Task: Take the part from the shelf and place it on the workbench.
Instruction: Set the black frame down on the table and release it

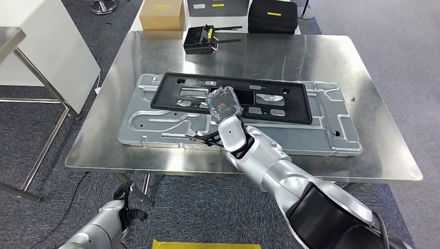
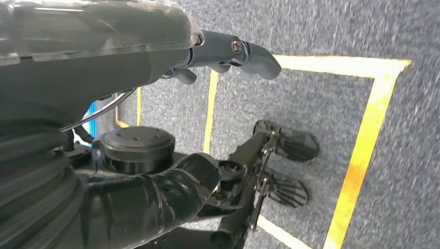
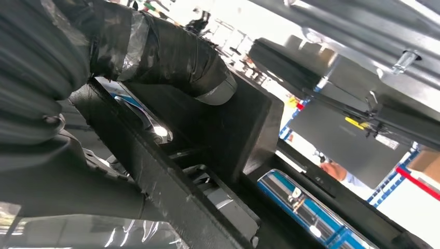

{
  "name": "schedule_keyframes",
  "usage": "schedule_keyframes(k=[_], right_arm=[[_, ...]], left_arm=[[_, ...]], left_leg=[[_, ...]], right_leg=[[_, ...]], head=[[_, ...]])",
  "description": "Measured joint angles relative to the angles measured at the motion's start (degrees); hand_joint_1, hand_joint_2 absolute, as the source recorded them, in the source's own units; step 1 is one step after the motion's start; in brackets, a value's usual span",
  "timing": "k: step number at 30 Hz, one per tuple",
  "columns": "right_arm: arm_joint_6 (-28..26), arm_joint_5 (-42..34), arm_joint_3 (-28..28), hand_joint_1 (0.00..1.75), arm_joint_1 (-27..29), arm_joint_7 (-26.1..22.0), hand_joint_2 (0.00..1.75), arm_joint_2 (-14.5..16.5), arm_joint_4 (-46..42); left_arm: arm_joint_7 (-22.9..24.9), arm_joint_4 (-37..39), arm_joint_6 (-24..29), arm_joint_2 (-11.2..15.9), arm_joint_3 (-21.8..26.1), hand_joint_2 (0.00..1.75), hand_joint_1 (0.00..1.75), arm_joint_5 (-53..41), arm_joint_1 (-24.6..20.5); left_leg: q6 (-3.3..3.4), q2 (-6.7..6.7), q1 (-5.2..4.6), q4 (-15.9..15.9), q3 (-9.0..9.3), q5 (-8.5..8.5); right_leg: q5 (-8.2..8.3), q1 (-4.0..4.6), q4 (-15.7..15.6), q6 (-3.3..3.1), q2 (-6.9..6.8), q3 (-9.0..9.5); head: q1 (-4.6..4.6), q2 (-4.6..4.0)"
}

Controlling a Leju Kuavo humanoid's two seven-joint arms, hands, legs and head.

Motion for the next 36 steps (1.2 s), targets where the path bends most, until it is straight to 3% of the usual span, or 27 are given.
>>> schedule_keyframes(k=[3,4,5,6,9,11,14,16,18,20,21,22,24,26,29,31,34,35,36], right_arm=[[1.9,-0.3,-0.3,1.75,-0.2,-0.3,1.75,-0.1,0.6],[2.7,-0.4,-0.3,1.75,-0.2,-0.5,1.75,-0.2,0.8],[3.7,-0.5,-0.4,1.75,-0.2,-0.7,1.75,-0.2,1.0],[4.7,-0.7,-0.5,1.75,-0.2,-1.0,1.75,-0.2,1.2],[7.9,-1.4,-1.0,1.75,-0.4,-2.0,1.75,-0.1,1.6],[10.0,-2.1,-1.5,1.75,-0.5,-2.8,1.75,0.1,1.8],[11.9,-3.0,-2.2,1.75,-0.4,-3.8,1.75,0.6,2.2],[12.4,-3.4,-2.8,0.87,-0.5,-4.2,0.87,1.0,2.4],[12.7,-3.8,-3.2,0.00,-0.5,-4.4,0.00,1.3,2.5],[12.9,-4.2,-3.6,0.00,-0.4,-4.8,0.00,1.4,2.7],[13.0,-4.4,-3.9,0.00,-0.4,-4.9,0.00,1.5,2.7],[13.0,-4.6,-4.1,0.00,-0.5,-5.0,0.00,1.6,2.8],[13.0,-4.8,-4.6,0.00,-0.6,-5.0,0.00,1.8,2.8],[13.0,-5.1,-4.9,0.00,-0.7,-5.1,0.00,1.9,2.8],[13.1,-5.3,-5.4,0.00,-0.7,-5.1,0.00,1.9,2.8],[13.1,-5.4,-5.7,0.00,-0.9,-5.1,0.00,1.9,2.8],[13.1,-5.4,-5.9,0.00,-0.9,-5.1,0.00,1.9,2.9],[13.1,-5.4,-5.9,0.00,-0.9,-5.1,0.00,1.9,3.0],[13.1,-5.4,-5.9,0.00,-0.8,-5.1,0.00,1.9,3.1]], left_arm=[[0.0,0.0,-0.2,0.0,0.0,1.75,0.00,0.0,-0.1],[0.0,0.0,-0.2,0.0,0.0,1.75,0.00,0.0,-0.1],[0.0,0.0,-0.3,0.0,0.0,1.75,0.00,0.0,-0.1],[0.0,0.0,-0.3,0.0,0.0,1.75,0.00,0.0,-0.1],[-0.3,0.0,-0.4,0.0,0.2,1.75,0.00,0.0,-0.1],[-0.5,0.0,-0.4,0.0,0.4,1.75,0.00,0.0,-0.1],[-0.8,0.0,-0.2,0.1,0.5,1.75,0.00,0.0,-0.1],[-1.0,0.0,0.1,0.2,0.5,1.75,0.00,0.0,-0.1],[-1.1,0.0,0.3,0.3,0.6,1.75,0.00,0.1,-0.1],[-1.1,0.0,0.4,0.4,0.7,0.87,0.00,0.2,0.1],[-1.1,0.0,0.4,0.4,0.8,0.44,0.00,0.2,0.1],[-1.1,0.0,0.4,0.4,0.8,0.00,0.00,0.3,0.1],[-1.1,0.0,0.3,0.5,1.0,0.00,0.00,0.3,0.1],[-1.0,0.0,0.3,0.5,1.1,0.00,0.00,0.4,0.1],[-1.0,0.0,0.2,0.5,1.3,0.00,0.00,0.6,0.1],[-1.0,0.0,0.1,0.5,1.5,0.00,0.00,0.7,0.0],[-1.0,0.0,0.1,0.5,1.8,0.00,0.00,0.7,0.0],[-1.0,0.0,0.1,0.5,1.9,0.00,0.00,0.7,0.1],[-1.0,0.0,0.0,0.5,1.9,0.00,0.00,0.8,0.1]], left_leg=[[0.64,0.09,0.09,-0.3,0.14,0.17],[0.64,0.09,0.08,-0.2,0.12,0.16],[0.62,0.07,0.10,-0.2,0.12,0.14],[0.55,0.05,0.14,-0.1,0.13,0.10],[-0.05,-0.02,0.18,0.3,0.10,-0.26],[-0.70,-0.07,0.03,0.4,-0.11,-0.35],[-1.68,-0.05,0.17,0.3,-0.21,-0.47],[-2.04,-0.03,0.27,3.2,-1.45,-2.48],[-2.18,-0.03,0.26,10.2,-4.61,-5.98],[-2.19,-0.03,0.22,16.0,-7.46,-7.58],[-2.11,-0.03,0.20,16.1,-7.66,-6.89],[-1.94,-0.03,0.17,14.0,-6.73,-5.22],[-1.40,-0.03,0.01,6.4,-3.07,-1.50],[-0.94,-0.11,-0.35,1.5,-0.75,-0.17],[-0.42,-0.12,-0.37,0.3,-0.30,-0.12],[0.20,0.00,-0.02,-0.4,0.15,0.23],[0.66,0.08,0.06,-0.6,0.30,0.38],[0.66,0.08,0.07,-0.6,0.28,0.38],[0.64,0.07,0.08,-0.5,0.27,0.36]], right_leg=[[-4.71,-0.47,9.5,0.74,-0.10,-4.37],[-5.72,-0.65,12.7,0.92,-0.13,-5.99],[-5.72,-0.84,14.2,1.06,-0.17,-6.83],[-4.70,-1.01,13.6,1.16,-0.23,-6.62],[0.39,-1.26,3.0,1.16,-0.42,-1.62],[1.14,-1.07,-0.8,0.85,-0.37,0.19],[1.24,-0.86,-1.3,-0.21,-0.25,0.29],[1.50,-0.98,-1.7,-1.02,-0.25,0.47],[1.50,-0.84,-1.8,-1.50,-0.24,0.56],[1.39,-0.56,-1.7,-1.71,-0.23,0.58],[1.33,-0.45,-1.6,-1.78,-0.22,0.61],[1.24,-0.37,-1.5,-1.82,-0.21,0.67],[1.00,-0.23,-1.3,-1.72,-0.16,0.76],[0.93,-0.13,-1.1,-1.32,-0.09,0.60],[1.00,-0.09,-1.2,-0.43,-0.08,0.50],[-0.47,-0.05,0.8,0.23,-0.15,-0.27],[-5.43,-0.42,11.0,0.99,-0.25,-4.99],[-6.20,-0.59,13.6,1.17,-0.27,-6.28],[-5.92,-0.76,14.4,1.30,-0.29,-6.63]], head=[[0.08,0.00],[0.07,0.00],[0.07,0.00],[0.07,0.00],[0.08,0.00],[0.05,0.00],[0.01,0.00],[0.00,0.00],[0.00,0.00],[0.01,0.00],[0.01,0.00],[0.01,0.00],[0.02,0.00],[0.02,0.00],[0.01,0.00],[0.03,0.00],[0.05,0.00],[0.05,0.00],[0.05,0.00]])
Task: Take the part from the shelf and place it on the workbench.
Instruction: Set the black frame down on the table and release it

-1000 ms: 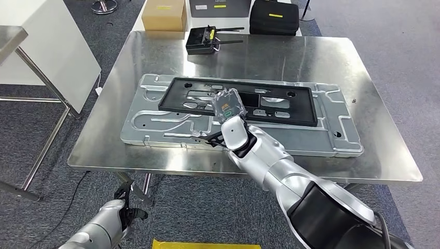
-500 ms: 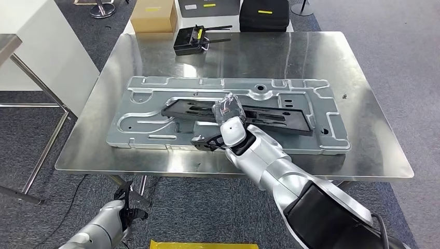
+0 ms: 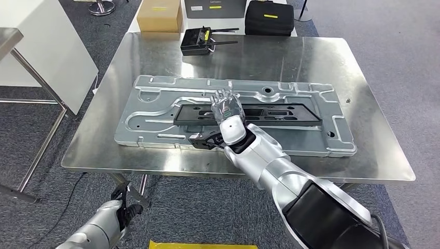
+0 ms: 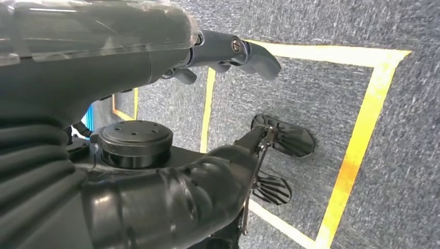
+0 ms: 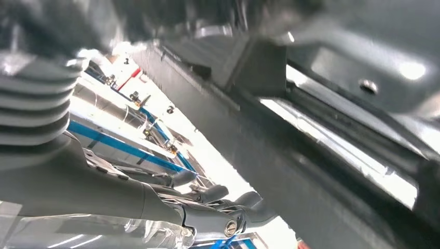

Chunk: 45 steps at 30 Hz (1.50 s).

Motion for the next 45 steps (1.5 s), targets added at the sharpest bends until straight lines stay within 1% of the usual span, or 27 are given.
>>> schedule_keyframes(k=[1,3,5,9,11,13,14,15,16,19,21,24,25,26,28,29,30,31,33,35,37,39,40,41,43,44,45], right_arm=[[0.0,0.0,0.0,0.00,0.0,0.0,0.00,0.0,0.1],[0.0,0.0,0.0,0.00,-0.1,0.0,0.00,0.0,0.1],[0.0,-0.1,-0.1,0.00,-0.2,0.0,0.00,0.0,0.1],[0.0,-0.2,-0.2,0.00,-0.3,0.0,0.00,0.1,0.1],[0.0,-0.3,-0.3,0.00,-0.3,0.0,0.00,0.2,0.2],[0.1,-0.4,-0.3,0.00,-0.3,0.0,0.00,0.2,0.2],[0.2,-0.4,-0.4,0.00,-0.3,0.0,0.00,0.2,0.2],[0.2,-0.5,-0.4,0.00,-0.3,0.0,0.00,0.2,0.3],[0.3,-0.6,-0.4,0.00,-0.3,0.0,0.00,0.2,0.3],[0.3,-0.7,-0.5,0.00,-0.4,0.1,0.00,0.3,0.3],[0.4,-0.7,-0.5,0.00,-0.5,0.2,0.00,0.3,0.3],[0.6,-0.8,-0.7,0.00,-0.6,0.2,0.00,0.2,0.3],[0.7,-0.8,-0.8,0.00,-0.7,0.2,0.00,0.2,0.4],[0.8,-0.8,-0.8,0.00,-0.7,0.2,0.00,0.1,0.4],[0.8,-0.8,-0.9,0.00,-0.7,0.3,0.00,0.0,0.5],[0.8,-0.8,-0.9,0.00,-0.7,0.3,0.00,0.0,0.5],[0.8,-0.8,-0.9,0.00,-0.7,0.3,0.00,0.0,0.6],[0.8,-0.8,-0.9,0.00,-0.7,0.3,0.00,0.0,0.6],[0.8,-0.8,-0.9,0.00,-0.7,0.3,0.00,0.0,0.7],[0.8,-0.8,-0.9,0.00,-0.9,0.3,0.00,0.0,0.6],[0.9,-0.8,-0.9,0.00,-1.1,0.4,0.00,0.1,0.6],[0.9,-0.8,-0.9,0.00,-1.1,0.4,0.00,0.1,0.7],[0.9,-0.8,-0.9,0.00,-1.1,0.4,0.00,0.2,0.7],[0.9,-0.8,-0.9,0.00,-1.2,0.4,0.00,0.2,0.7],[1.0,-0.8,-0.9,0.00,-1.2,0.3,0.00,0.4,0.7],[1.0,-0.8,-0.9,0.00,-1.2,0.3,0.00,0.4,0.7],[1.0,-0.8,-0.9,0.00,-1.2,0.3,0.00,0.4,0.7]], left_arm=[[0.0,0.0,0.0,0.0,0.0,0.00,0.00,0.0,0.0],[0.0,0.0,-0.2,0.0,0.0,0.00,0.00,0.1,0.0],[0.1,0.0,-0.4,0.0,0.0,0.00,0.00,0.1,0.0],[0.3,0.0,-0.7,0.0,0.1,0.00,0.00,0.1,0.1],[0.2,0.0,-0.7,0.0,0.1,0.00,0.00,0.2,0.1],[0.1,0.0,-0.6,0.0,0.1,0.00,0.00,0.3,0.1],[0.1,0.0,-0.5,0.0,0.1,0.00,0.00,0.3,0.2],[0.0,0.0,-0.4,0.0,0.1,0.00,0.00,0.3,0.3],[0.0,0.0,-0.3,0.0,0.1,0.00,0.00,0.3,0.3],[-0.2,0.0,-0.2,0.0,0.1,0.00,0.00,0.3,0.1],[-0.5,0.0,-0.1,0.1,0.2,0.00,0.00,0.3,0.0],[-0.6,0.0,0.0,0.0,0.2,0.00,0.00,0.4,0.0],[-0.6,0.0,0.0,0.0,0.2,0.00,0.00,0.4,-0.1],[-0.7,0.0,0.1,0.0,0.2,0.00,0.00,0.4,-0.1],[-0.7,0.0,0.1,0.0,0.2,0.00,0.00,0.4,-0.2],[-0.7,0.0,0.1,0.0,0.2,0.00,0.00,0.4,-0.2],[-0.7,0.0,0.0,0.0,0.2,0.00,0.00,0.4,-0.2],[-0.7,0.0,-0.1,0.0,0.2,0.00,0.00,0.4,-0.2],[-0.7,0.0,-0.4,0.0,0.2,0.00,0.00,0.5,-0.2],[-0.7,0.0,-0.7,0.0,0.3,0.00,0.00,0.5,-0.3],[-0.7,0.0,-0.9,0.1,0.4,0.00,0.00,0.5,-0.3],[-0.6,0.0,-1.0,0.1,0.5,0.00,0.00,0.5,-0.1],[-0.6,0.0,-1.0,0.2,0.6,0.00,0.00,0.5,0.0],[-0.6,0.0,-1.0,0.2,0.6,0.00,0.00,0.5,0.1],[-0.5,0.0,-1.0,0.3,0.7,0.00,0.00,0.5,0.2],[-0.5,0.0,-1.0,0.4,0.7,0.00,0.00,0.5,0.2],[-0.5,0.0,-1.0,0.4,0.8,0.00,0.00,0.5,0.2]], left_leg=[[-0.06,-0.01,0.02,0.1,0.01,-0.04],[-0.37,-0.06,0.04,0.3,-0.03,-0.22],[-0.95,-0.12,-0.16,0.6,-0.27,-0.34],[-2.27,-0.10,-0.01,0.9,-0.65,-0.62],[-2.62,-0.07,0.10,4.4,-1.95,-3.52],[-2.77,-0.08,0.09,11.8,-4.62,-7.71],[-2.80,-0.08,0.09,15.0,-5.70,-9.01],[-2.78,-0.08,0.08,16.5,-6.00,-9.33],[-2.70,-0.08,0.07,15.6,-5.18,-8.56],[-2.10,-0.10,-0.12,5.0,1.03,-4.33],[-1.63,-0.18,-0.44,1.1,2.95,-3.38],[-0.76,-0.11,-0.47,0.5,2.45,-2.27],[-0.34,0.03,-0.35,0.2,2.18,-1.66],[0.05,0.18,-0.23,-0.1,1.79,-1.04],[0.55,0.35,-0.28,-0.2,0.71,-0.07],[0.59,0.39,-0.31,-0.1,0.04,0.34],[0.54,0.42,-0.32,0.1,-0.63,0.76],[0.43,0.44,-0.32,0.2,-1.31,1.18],[0.10,0.44,-0.32,0.5,-2.43,1.97],[-0.44,0.38,-0.44,0.7,-3.25,2.74],[-1.13,0.35,-0.48,0.4,-3.67,3.76],[-1.85,0.31,-0.25,0.1,-4.00,4.46],[-2.14,0.28,-0.13,0.6,-4.45,3.54],[-2.37,0.26,-0.05,2.2,-5.10,1.54],[-2.69,0.25,0.03,8.8,-6.87,-4.54],[-2.83,0.24,0.03,12.7,-7.57,-6.74],[-2.94,0.25,0.04,15.7,-8.02,-7.97]], right_leg=[[1.34,-0.17,-1.6,0.06,-0.03,0.85],[4.87,-0.40,-9.1,-0.03,-0.12,4.68],[6.44,-0.27,-14.6,-0.44,-0.16,7.35],[7.10,-0.02,-15.9,-1.99,-0.13,7.68],[7.66,-0.17,-16.4,-2.79,-0.26,7.67],[7.92,0.02,-16.4,-3.15,-0.29,7.40],[8.02,0.14,-16.4,-3.24,-0.29,7.23],[8.11,0.23,-16.3,-3.28,-0.29,7.05],[8.21,0.28,-16.2,-3.27,-0.28,6.90],[8.51,0.39,-15.8,-2.92,-0.25,6.51],[8.93,0.46,-15.7,-2.29,-0.20,6.11],[9.33,0.45,-15.7,-1.17,-0.11,5.56],[8.27,0.42,-14.8,-0.84,-0.10,5.13],[6.32,0.38,-12.9,-0.54,-0.10,4.38],[1.00,0.12,-6.1,-0.02,-0.14,2.33],[-0.81,-0.01,-2.6,0.19,-0.14,1.53],[-1.47,-0.13,-0.4,0.36,-0.15,1.38],[-0.93,-0.27,-0.2,0.46,-0.16,2.22],[1.64,-0.53,-5.3,0.44,-0.19,6.70],[2.37,-0.40,-12.5,0.07,-0.10,11.54],[2.13,0.04,-15.7,-0.54,0.06,12.98],[3.23,0.10,-16.2,-1.48,-0.04,12.32],[3.95,0.04,-16.5,-2.07,-0.15,11.86],[4.71,-0.09,-16.7,-2.60,-0.28,11.31],[6.14,-0.05,-16.9,-3.22,-0.37,9.79],[6.81,0.02,-16.9,-3.29,-0.38,8.93],[7.36,0.08,-16.8,-3.30,-0.39,8.21]], head=[[0.01,0.00],[0.01,0.00],[-0.02,0.00],[-0.04,0.00],[-0.04,0.00],[-0.04,0.00],[-0.04,0.00],[-0.04,0.00],[-0.04,0.00],[-0.05,0.00],[-0.05,0.00],[-0.04,0.00],[0.00,0.00],[0.02,0.00],[0.07,0.00],[0.06,0.00],[0.07,0.00],[0.07,0.00],[0.07,0.00],[0.04,0.00],[0.00,0.00],[0.01,0.00],[-0.02,0.00],[-0.02,0.00],[-0.07,0.00],[-0.07,0.00],[-0.07,0.00]])
